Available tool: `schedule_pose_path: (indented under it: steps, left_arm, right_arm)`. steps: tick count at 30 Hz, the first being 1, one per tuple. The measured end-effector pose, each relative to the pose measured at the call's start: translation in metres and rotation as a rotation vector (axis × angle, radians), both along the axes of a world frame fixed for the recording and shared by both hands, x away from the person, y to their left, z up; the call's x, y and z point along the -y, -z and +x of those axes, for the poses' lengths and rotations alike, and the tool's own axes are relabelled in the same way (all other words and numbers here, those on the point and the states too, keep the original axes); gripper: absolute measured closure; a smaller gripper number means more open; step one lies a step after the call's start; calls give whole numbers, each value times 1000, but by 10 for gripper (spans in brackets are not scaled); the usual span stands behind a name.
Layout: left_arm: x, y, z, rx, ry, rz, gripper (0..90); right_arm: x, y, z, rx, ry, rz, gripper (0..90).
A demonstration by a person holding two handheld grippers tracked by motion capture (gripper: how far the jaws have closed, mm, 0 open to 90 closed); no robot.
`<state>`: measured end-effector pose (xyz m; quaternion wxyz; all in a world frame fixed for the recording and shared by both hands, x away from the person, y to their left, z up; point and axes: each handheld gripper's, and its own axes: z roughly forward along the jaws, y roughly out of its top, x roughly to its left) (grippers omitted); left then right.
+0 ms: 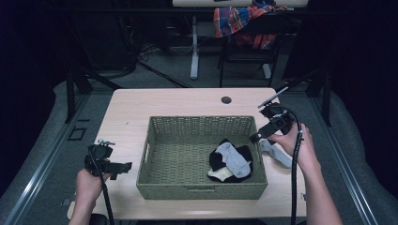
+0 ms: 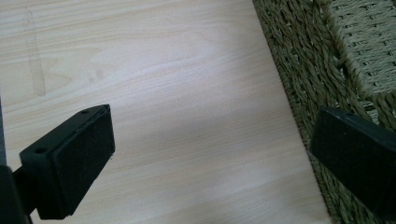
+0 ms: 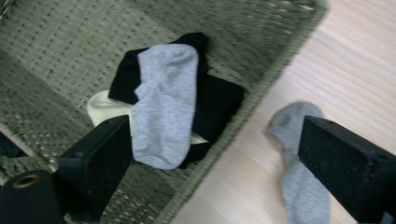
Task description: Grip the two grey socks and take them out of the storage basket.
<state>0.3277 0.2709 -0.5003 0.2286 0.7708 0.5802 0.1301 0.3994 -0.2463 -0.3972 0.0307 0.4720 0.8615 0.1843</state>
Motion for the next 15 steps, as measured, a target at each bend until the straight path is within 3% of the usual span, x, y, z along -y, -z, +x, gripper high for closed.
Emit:
schedule_pose_path:
  steps: [7,13,15]
  left_arm:
    - [0,0,0,-2,2,-1,4]
    - [0,0,0,1,0,-3,4]
    - [1,0,0,0,1,-3,4]
  right_arm:
    - [-23,9,0,-39,-46,-8,8]
    - [-42,19,0,-66,-75,-6,0]
    - [-49,25,0,-50,-92,4,0]
